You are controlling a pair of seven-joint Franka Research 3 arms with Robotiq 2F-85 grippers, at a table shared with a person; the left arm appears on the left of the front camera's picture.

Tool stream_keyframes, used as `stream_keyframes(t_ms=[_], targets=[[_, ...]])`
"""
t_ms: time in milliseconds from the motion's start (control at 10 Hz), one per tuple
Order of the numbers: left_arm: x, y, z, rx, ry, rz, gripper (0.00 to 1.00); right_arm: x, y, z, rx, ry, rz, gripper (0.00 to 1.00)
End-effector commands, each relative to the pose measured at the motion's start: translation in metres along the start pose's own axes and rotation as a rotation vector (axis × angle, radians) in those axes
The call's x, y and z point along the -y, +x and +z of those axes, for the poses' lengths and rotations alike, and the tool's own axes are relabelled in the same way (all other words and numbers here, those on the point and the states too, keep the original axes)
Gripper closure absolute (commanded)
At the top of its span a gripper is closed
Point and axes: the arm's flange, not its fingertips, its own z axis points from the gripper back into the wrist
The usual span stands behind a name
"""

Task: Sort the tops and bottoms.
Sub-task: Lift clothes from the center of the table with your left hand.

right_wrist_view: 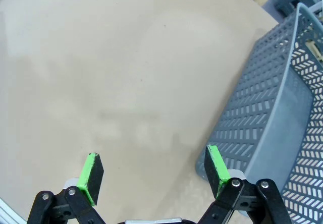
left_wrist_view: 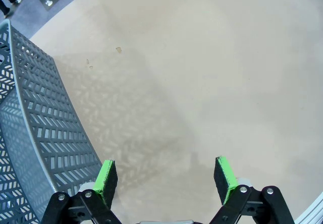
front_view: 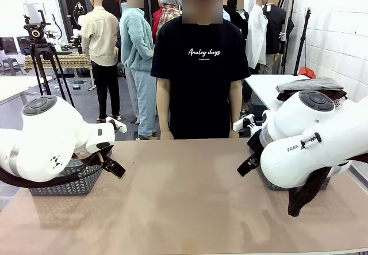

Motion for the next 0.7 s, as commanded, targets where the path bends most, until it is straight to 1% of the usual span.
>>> stream_keyframes(t_ms=[0,600], targets=[[-0.0016,-0.0004,0.0,0.0,0.0,0.003,0.0,0.0001,0.0,0.0,0.0,0.0,-0.001,0.0],[-0.0016,-0.0004,0.0,0.0,0.0,0.003,0.0,0.0001,0.0,0.0,0.0,0.0,-0.001,0.0]])
